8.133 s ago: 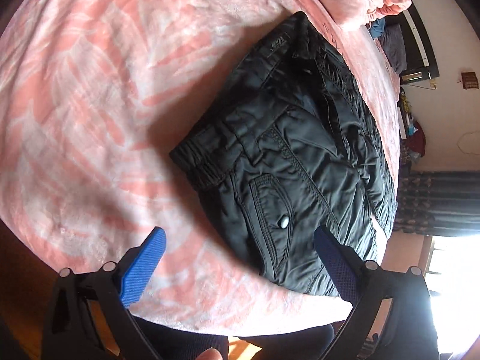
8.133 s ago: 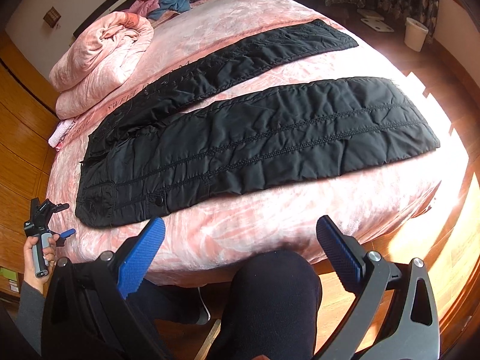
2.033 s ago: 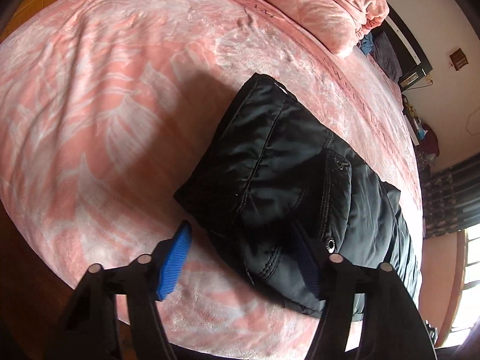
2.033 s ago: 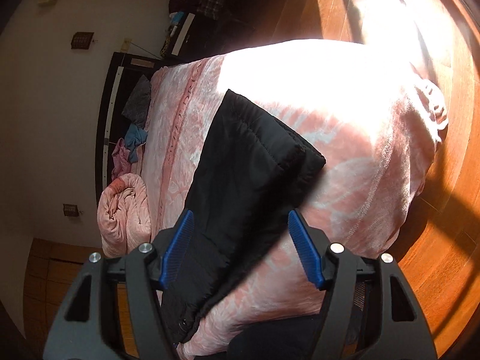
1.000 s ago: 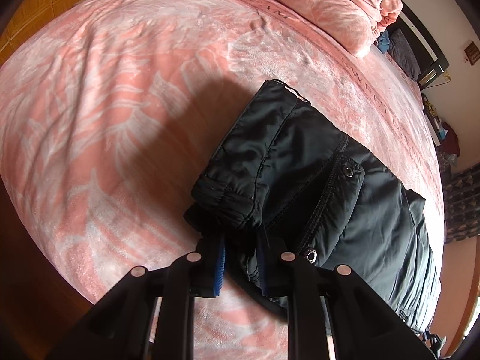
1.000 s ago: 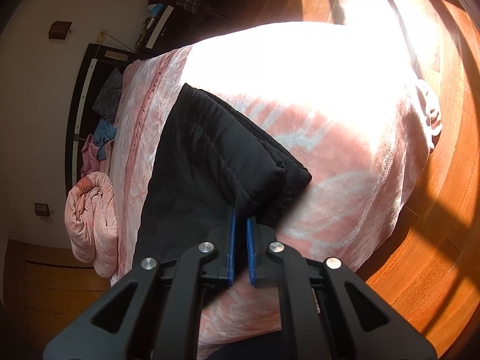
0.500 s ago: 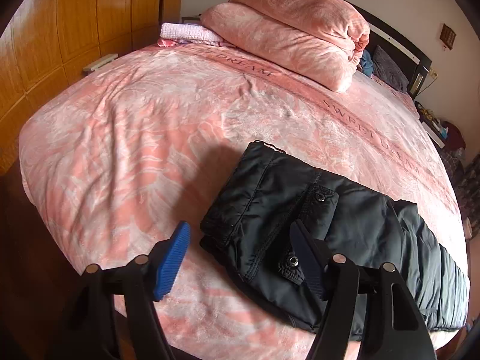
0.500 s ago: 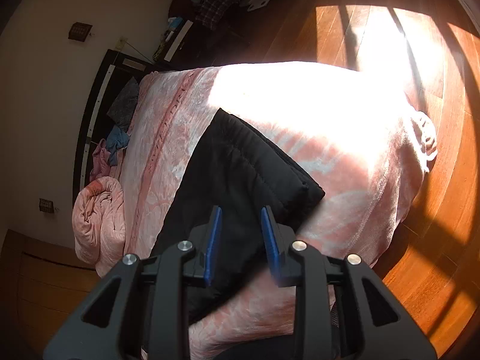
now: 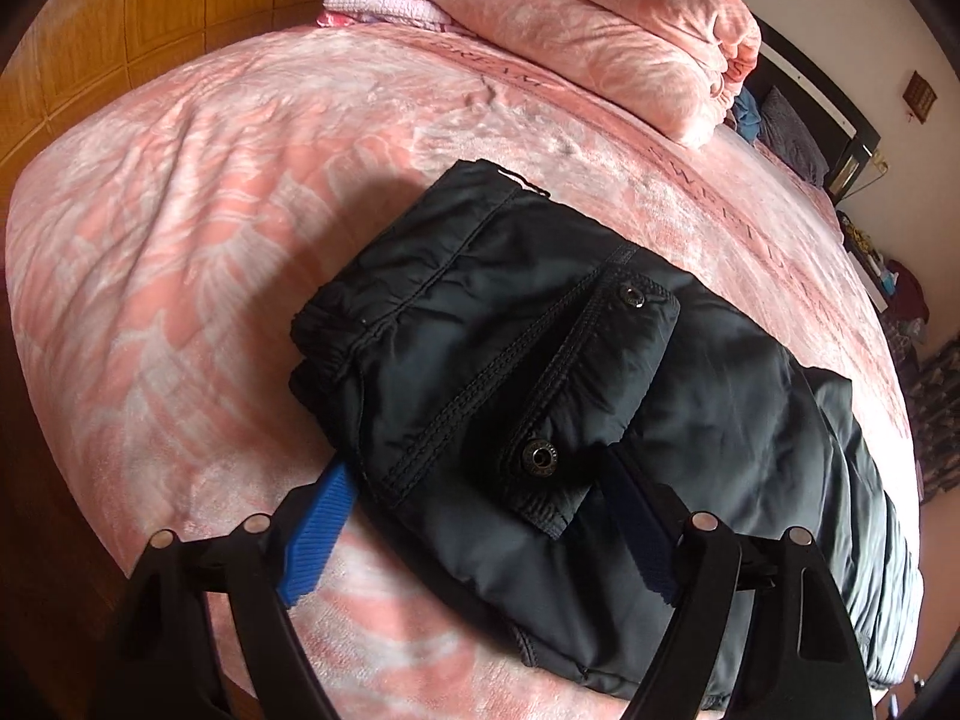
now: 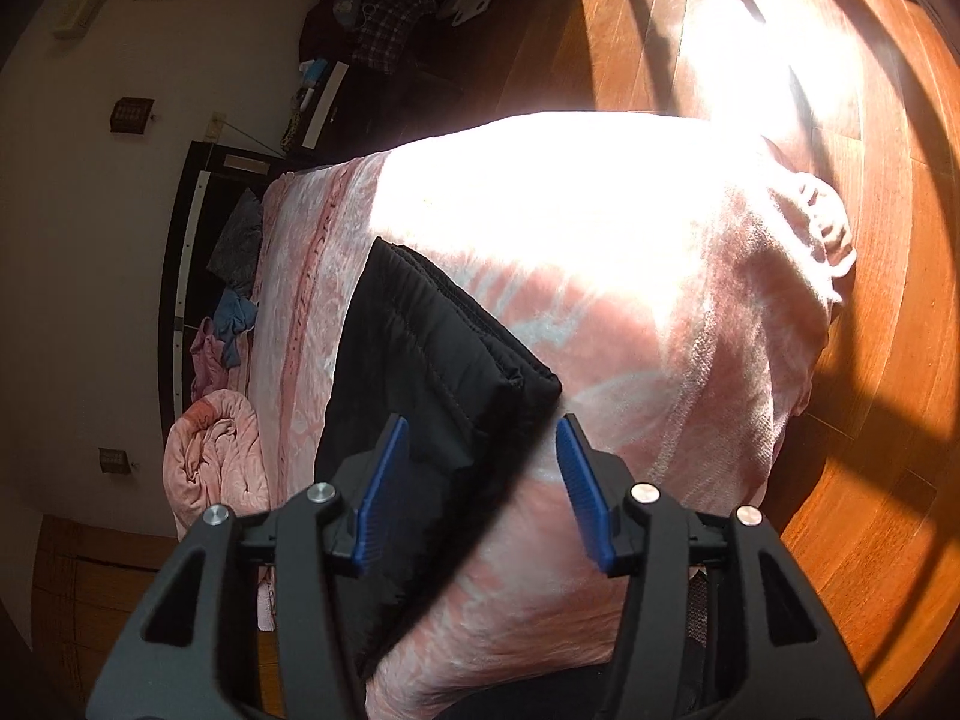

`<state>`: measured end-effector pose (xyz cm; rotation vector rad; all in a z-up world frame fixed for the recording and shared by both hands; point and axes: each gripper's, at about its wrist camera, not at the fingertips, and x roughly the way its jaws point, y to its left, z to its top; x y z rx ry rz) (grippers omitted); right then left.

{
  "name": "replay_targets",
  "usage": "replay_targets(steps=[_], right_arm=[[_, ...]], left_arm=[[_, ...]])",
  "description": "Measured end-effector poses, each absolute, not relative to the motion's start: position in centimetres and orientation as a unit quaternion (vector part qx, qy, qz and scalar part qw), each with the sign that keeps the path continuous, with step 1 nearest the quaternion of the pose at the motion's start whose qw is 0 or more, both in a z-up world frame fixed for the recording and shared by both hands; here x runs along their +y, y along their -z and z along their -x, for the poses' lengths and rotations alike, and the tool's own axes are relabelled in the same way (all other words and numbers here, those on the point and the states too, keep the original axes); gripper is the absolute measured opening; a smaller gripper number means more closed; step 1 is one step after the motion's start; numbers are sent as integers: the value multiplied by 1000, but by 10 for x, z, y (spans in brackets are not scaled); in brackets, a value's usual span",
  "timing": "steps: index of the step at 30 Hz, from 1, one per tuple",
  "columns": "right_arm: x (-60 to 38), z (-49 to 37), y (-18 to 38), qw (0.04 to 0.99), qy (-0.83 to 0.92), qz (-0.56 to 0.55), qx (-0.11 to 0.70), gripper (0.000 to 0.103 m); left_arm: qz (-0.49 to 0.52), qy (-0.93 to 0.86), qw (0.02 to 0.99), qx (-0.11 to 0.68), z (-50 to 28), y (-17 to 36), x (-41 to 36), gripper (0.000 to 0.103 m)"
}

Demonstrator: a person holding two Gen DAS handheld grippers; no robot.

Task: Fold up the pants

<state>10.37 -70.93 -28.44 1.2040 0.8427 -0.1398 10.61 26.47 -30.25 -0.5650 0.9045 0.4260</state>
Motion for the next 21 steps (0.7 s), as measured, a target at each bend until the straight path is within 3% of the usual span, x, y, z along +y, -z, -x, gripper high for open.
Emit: replay_targets(steps=[7,21], right_arm=[[-705,-116,304,723,49,-577,376,57],[-702,-133,311,726,33,-581,367,61]], left_arm=[[304,-218,848,376,-94,301,260,82],[288,-248,850,364,-99,305,248,85]])
